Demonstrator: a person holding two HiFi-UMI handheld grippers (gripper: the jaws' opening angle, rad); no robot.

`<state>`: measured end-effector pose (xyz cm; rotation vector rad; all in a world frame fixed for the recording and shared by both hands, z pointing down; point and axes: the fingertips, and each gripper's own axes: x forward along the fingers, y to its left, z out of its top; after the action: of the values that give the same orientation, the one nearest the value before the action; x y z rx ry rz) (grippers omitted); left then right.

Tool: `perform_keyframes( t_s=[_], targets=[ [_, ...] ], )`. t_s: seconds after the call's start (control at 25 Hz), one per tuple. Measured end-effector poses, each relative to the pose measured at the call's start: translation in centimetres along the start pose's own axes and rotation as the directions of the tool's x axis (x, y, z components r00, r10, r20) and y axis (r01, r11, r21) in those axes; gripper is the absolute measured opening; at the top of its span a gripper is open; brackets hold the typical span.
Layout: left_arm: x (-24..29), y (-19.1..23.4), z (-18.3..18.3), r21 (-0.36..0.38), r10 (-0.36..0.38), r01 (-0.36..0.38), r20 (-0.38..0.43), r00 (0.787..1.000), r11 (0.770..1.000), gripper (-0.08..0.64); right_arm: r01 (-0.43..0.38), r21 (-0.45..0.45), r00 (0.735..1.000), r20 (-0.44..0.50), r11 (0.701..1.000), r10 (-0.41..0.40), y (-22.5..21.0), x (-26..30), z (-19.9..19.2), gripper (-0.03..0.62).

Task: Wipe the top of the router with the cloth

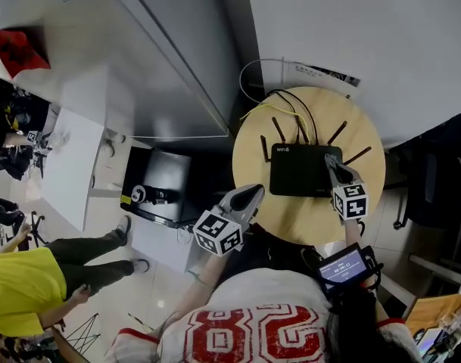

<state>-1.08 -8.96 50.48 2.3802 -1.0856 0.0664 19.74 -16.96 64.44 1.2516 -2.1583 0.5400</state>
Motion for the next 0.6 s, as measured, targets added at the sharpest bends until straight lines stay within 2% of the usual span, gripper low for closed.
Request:
perform_keyframes(
  t_s=[0.28,0.6],
  targets=[
    [-1.9,1.9,0.3,-0.019,0.082,-0.081,0.019,0.996,0.997,0.000,0.036,-0.037,0.999,-0.031,0.999,-0.037,-2.1,2.8,1.1,0.035],
    [-1.0,1.7,0.4,-0.019,0.053,-0.053,0.009,0.999,0.998,0.000,0.019,-0.042,0.998,-0.054,0.999,-0.021,-1.3,1.4,-0.6,0.035]
  ],
)
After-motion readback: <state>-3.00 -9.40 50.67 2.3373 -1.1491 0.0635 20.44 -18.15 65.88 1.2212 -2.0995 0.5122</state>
